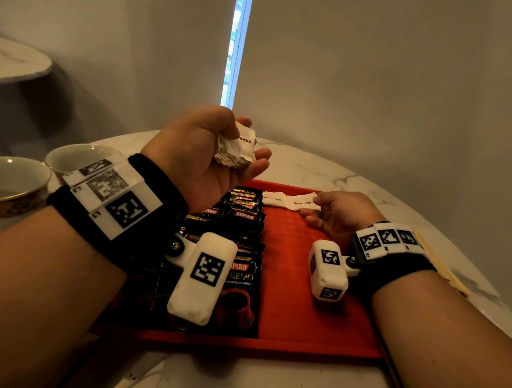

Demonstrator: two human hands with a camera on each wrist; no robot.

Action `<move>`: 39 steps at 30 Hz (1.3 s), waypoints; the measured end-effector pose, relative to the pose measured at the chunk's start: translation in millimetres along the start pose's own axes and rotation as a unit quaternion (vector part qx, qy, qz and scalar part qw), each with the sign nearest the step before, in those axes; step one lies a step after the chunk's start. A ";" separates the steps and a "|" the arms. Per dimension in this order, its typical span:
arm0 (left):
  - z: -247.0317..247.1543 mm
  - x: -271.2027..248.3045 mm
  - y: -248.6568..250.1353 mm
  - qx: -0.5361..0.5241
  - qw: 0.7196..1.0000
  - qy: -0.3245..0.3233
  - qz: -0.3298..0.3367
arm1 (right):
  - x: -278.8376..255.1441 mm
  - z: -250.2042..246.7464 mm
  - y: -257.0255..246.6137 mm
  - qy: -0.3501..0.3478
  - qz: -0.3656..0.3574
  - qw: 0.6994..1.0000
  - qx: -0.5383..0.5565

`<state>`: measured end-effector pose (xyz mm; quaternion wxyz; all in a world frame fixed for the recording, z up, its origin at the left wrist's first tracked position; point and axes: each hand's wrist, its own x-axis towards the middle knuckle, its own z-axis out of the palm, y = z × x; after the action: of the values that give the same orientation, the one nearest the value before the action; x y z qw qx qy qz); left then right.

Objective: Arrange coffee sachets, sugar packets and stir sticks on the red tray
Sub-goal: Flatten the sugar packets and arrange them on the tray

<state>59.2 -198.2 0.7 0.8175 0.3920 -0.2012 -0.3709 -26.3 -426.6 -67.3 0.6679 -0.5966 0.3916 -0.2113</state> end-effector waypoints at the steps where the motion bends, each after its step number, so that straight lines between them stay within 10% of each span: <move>1: -0.5 0.3 -0.3 0.006 1.000 0.001 -0.001 | 0.3 -0.2 0.1 0.004 -0.001 1.000 -0.005; 39: -3.3 1.2 -2.5 0.073 0.997 -0.036 -0.016 | 3.5 -4.6 -2.1 0.093 -0.037 0.994 -0.043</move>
<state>60.9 -198.5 -3.2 0.7726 0.4404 -0.2512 -0.3822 -27.4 -432.6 -66.2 0.5941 -0.6167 0.4384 -0.2729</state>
